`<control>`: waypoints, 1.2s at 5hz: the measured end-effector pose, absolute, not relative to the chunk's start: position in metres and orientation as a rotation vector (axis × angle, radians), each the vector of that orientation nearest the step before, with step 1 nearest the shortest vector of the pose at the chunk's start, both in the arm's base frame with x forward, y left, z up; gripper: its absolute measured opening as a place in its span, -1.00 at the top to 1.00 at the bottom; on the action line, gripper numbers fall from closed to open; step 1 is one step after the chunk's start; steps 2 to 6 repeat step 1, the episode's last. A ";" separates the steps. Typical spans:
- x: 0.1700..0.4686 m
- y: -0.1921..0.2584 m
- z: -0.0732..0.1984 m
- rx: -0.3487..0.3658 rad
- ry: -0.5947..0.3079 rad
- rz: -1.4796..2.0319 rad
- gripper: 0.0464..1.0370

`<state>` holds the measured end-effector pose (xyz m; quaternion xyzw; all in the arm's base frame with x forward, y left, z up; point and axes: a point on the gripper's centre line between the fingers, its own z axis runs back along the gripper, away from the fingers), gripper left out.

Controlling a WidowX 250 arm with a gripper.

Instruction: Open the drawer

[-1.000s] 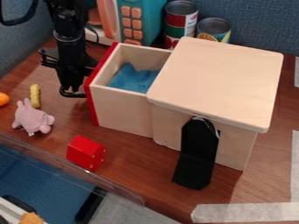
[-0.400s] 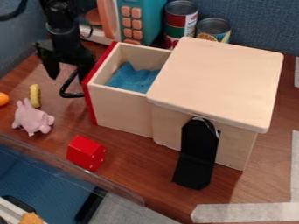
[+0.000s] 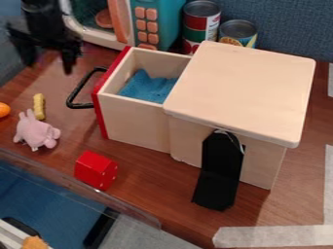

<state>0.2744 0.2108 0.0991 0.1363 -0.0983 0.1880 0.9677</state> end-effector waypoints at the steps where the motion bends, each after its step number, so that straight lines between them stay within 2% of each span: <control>1: 0.254 0.236 0.112 0.326 -0.145 0.441 -0.93; 6: 0.254 0.236 0.112 0.326 -0.145 0.441 -0.93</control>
